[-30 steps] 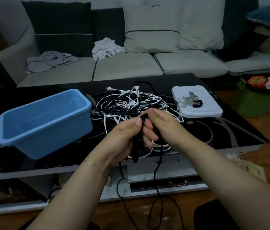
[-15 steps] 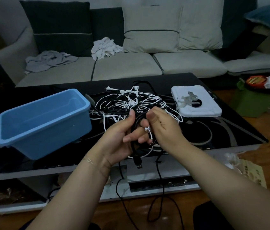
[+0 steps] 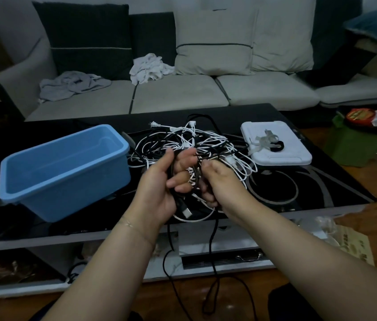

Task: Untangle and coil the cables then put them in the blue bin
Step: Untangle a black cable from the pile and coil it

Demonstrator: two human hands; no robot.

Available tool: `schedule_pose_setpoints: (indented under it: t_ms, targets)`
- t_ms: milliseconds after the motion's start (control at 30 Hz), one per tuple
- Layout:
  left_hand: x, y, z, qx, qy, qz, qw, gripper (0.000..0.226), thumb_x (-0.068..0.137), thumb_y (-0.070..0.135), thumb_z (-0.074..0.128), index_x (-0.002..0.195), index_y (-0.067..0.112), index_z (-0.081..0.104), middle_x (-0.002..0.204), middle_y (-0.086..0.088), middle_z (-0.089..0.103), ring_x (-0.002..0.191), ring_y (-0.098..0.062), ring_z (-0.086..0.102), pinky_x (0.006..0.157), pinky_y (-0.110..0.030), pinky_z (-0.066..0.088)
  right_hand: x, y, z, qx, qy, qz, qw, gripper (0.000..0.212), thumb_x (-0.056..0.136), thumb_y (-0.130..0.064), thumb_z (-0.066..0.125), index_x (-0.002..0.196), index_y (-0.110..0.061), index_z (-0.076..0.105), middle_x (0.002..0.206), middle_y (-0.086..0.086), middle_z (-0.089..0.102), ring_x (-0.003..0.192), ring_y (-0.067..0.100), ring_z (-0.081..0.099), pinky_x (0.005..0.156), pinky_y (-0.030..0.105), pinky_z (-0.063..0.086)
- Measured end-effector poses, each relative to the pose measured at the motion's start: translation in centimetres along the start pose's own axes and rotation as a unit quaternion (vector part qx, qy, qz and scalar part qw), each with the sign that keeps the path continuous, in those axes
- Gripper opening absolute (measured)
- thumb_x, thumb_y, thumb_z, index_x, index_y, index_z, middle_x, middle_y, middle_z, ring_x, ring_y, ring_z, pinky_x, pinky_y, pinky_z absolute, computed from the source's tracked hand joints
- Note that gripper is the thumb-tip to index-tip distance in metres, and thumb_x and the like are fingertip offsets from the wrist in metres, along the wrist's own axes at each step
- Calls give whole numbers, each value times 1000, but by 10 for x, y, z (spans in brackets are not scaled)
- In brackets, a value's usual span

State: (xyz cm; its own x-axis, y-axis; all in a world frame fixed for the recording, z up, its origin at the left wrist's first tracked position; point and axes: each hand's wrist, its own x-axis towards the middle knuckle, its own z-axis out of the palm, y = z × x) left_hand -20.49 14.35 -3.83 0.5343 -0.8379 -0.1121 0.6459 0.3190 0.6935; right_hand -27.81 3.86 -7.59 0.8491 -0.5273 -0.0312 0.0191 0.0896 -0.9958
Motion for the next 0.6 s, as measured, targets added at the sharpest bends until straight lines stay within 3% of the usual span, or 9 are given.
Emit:
schedule_pose_setpoints:
  t_ms: [133, 200, 233, 267, 333, 433, 500, 567, 600]
  targets:
    - [-1, 11, -9, 18, -10, 32, 999, 45, 105, 30, 25, 113, 0, 58, 104, -5, 74, 40, -3, 39, 39, -10, 33, -4, 7, -2, -173, -71, -13, 982, 27, 104, -29, 33, 88, -18, 52, 52, -4, 35, 41, 12, 32, 46, 26, 31]
    - [0, 13, -10, 38, 4, 64, 997, 44, 105, 29, 26, 114, -2, 58, 93, -2, 75, 49, -2, 51, 42, -12, 40, -10, 7, -4, -375, -110, -61, 918, 24, 102, -32, 37, 122, -28, 50, 73, 0, 57, 63, 18, 48, 64, 33, 43]
    - [1, 13, -11, 45, 15, 81, 996, 44, 106, 28, 27, 113, -2, 57, 82, 0, 74, 54, -4, 59, 46, -14, 44, -13, 7, -5, -455, -136, -69, 878, 36, 100, -34, 40, 136, -35, 37, 93, 4, 64, 77, 20, 54, 74, 34, 47]
    - [2, 14, -11, 54, 26, 98, 993, 42, 106, 27, 28, 112, -3, 57, 73, 2, 70, 61, -8, 66, 51, -17, 50, -16, 7, -6, -496, -160, -69, 850, 46, 99, -36, 42, 142, -39, 26, 107, 6, 65, 88, 23, 58, 81, 35, 49]
    - [3, 13, -11, 76, 39, 126, 988, 38, 107, 24, 29, 114, -5, 51, 63, 1, 59, 78, -19, 73, 66, -26, 58, -22, 5, -3, -508, -188, -72, 838, 49, 98, -34, 45, 142, -33, 24, 112, 10, 63, 96, 28, 60, 83, 39, 50]
    - [3, 8, -9, 142, 36, 150, 978, 30, 107, 18, 29, 110, -3, 48, 58, 0, 51, 86, -27, 73, 83, -41, 59, -26, 2, -1, -500, -172, -101, 843, 32, 98, -31, 45, 130, -25, 40, 93, 2, 63, 84, 26, 64, 73, 35, 50]
    - [2, 7, -9, 219, 30, 164, 961, 30, 106, 16, 30, 92, 1, 53, 56, 3, 57, 79, -22, 73, 89, -39, 56, -24, -2, -5, -476, -160, -89, 860, 29, 99, -30, 43, 128, -29, 43, 75, -9, 57, 62, 16, 66, 63, 29, 50]
    - [2, 6, -10, 309, 29, 172, 935, 37, 106, 17, 31, 86, 2, 58, 60, 1, 66, 72, -14, 71, 81, -29, 57, -23, -7, -9, -445, -167, -70, 877, 26, 99, -31, 44, 125, -31, 47, 69, -13, 53, 45, 8, 59, 53, 26, 49]
    - [3, 5, -10, 357, 34, 173, 917, 37, 107, 18, 30, 93, -1, 59, 65, 0, 70, 71, -12, 70, 73, -23, 56, -23, -9, -11, -444, -174, -69, 876, 19, 98, -32, 46, 117, -31, 50, 70, -12, 52, 45, 5, 57, 51, 26, 48]
